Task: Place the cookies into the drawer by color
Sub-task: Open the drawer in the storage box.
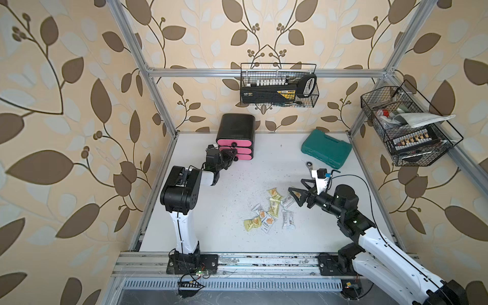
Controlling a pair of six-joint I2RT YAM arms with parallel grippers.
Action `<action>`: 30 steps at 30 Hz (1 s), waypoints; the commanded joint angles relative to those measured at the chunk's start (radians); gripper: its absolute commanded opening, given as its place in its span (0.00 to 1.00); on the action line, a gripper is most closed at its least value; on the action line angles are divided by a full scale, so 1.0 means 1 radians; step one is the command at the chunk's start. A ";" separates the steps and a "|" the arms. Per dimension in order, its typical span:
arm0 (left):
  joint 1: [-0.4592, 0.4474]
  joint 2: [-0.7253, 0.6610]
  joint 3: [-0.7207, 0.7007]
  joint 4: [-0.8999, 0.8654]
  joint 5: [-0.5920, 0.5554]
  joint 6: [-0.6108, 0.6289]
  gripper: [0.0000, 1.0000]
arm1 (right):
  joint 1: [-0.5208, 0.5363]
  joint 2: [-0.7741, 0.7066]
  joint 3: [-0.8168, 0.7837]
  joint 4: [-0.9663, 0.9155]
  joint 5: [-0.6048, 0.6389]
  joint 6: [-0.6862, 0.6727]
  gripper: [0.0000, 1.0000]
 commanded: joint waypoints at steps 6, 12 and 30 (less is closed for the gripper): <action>-0.057 -0.162 -0.135 0.004 -0.052 0.037 0.17 | 0.006 -0.002 0.018 0.002 0.012 -0.011 0.99; -0.079 -0.249 -0.252 0.003 -0.097 0.032 0.17 | 0.007 0.000 0.018 0.001 0.011 -0.009 0.99; -0.137 -0.437 -0.403 -0.118 -0.163 0.088 0.39 | 0.006 0.015 0.019 0.006 0.008 -0.008 0.99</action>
